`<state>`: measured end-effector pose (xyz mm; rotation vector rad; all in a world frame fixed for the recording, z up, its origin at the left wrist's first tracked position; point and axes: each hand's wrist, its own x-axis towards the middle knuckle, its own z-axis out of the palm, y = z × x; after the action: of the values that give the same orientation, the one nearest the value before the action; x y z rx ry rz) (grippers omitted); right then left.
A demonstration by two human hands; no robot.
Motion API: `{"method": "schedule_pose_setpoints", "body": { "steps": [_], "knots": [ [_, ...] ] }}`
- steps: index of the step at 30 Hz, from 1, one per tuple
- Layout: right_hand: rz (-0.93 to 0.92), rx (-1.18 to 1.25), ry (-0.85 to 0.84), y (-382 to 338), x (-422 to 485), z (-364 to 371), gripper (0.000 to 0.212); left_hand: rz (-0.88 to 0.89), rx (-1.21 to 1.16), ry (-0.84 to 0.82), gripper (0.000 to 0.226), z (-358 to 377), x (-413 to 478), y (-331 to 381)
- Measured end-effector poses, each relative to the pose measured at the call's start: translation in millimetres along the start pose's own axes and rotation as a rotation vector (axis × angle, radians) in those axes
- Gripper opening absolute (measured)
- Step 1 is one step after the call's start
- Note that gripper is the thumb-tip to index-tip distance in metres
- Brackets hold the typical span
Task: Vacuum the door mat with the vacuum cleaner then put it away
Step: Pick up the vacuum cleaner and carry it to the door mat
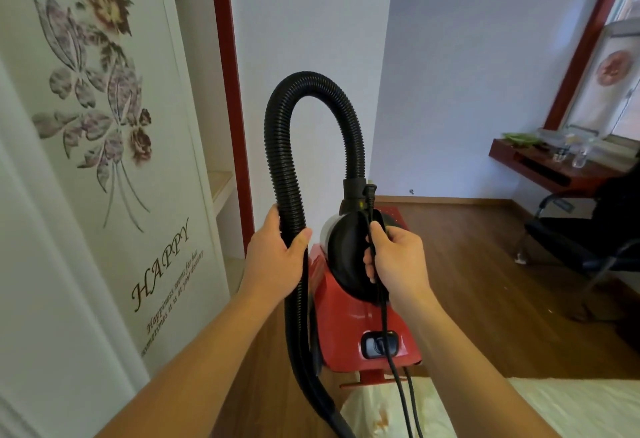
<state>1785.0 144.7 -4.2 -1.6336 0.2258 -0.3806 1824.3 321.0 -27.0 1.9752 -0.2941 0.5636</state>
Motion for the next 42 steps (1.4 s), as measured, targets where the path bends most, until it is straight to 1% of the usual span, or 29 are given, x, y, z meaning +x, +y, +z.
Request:
{"method": "schedule_pose_setpoints", "body": {
  "steps": [8,16,26,29,36,42],
  "knots": [
    [0.025,0.018,0.041,8.0,107.6,62.1,0.035,0.018,-0.024,-0.051,0.053,19.8,115.2,-65.2],
    [0.051,0.025,0.048,32.7,225.7,84.0,0.034,0.002,-0.009,-0.084,0.053,77.2,214.7,-113.4],
    [0.05,0.038,0.062,57.2,405.8,66.5,0.034,0.002,-0.014,-0.08,0.044,190.2,348.5,-144.5],
    [0.045,0.02,0.086,57.7,449.8,57.5,0.034,-0.006,-0.038,-0.104,0.046,221.5,382.7,-148.5],
    [0.064,-0.005,0.174,62.3,535.8,37.3,0.035,0.009,-0.093,-0.174,0.044,294.6,459.6,-162.9],
    [0.099,-0.026,0.313,79.5,604.0,27.4,0.032,0.075,-0.158,-0.275,0.043,361.6,526.6,-184.0]
  ]
}}
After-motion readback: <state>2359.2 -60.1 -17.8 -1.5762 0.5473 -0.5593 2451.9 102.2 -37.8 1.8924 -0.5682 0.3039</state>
